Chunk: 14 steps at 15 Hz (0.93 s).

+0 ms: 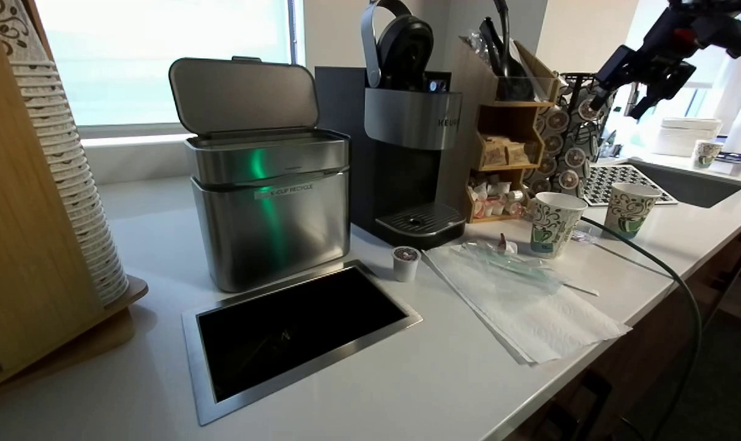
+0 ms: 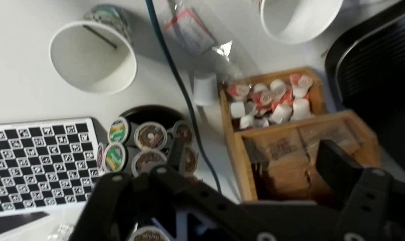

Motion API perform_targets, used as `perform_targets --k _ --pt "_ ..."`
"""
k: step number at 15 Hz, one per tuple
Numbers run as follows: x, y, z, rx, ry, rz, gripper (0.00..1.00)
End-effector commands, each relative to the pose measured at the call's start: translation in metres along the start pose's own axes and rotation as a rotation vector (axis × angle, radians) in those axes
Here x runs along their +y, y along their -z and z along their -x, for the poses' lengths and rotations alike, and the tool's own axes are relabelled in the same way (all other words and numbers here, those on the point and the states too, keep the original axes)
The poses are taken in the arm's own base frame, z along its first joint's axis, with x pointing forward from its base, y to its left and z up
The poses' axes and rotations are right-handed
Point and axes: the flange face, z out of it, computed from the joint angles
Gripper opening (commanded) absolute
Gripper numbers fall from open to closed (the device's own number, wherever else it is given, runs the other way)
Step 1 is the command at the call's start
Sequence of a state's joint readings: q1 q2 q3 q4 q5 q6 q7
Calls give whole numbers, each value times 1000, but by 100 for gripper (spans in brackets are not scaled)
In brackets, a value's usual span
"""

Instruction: Remove one coffee capsule from the holder, then place it on the counter

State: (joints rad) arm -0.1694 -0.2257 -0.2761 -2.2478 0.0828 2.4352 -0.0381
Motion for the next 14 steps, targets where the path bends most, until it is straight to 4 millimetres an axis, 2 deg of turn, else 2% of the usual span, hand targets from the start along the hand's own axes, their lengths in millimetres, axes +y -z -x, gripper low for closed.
perform_targets --k 1,3,4,7,11,12,14 --pt "1 -10 -33 186 -71 49 100" --pt "1 -21 -42 287 -138 65 100" --pt "1 -9 -33 230 -84 41 100" --pt "1 -23 -38 273 -120 56 100" --pt "1 -21 -42 281 -126 57 100" --pt "5 -22 -42 305 -151 95 100" --pt "29 -24 -46 355 -211 173 100"
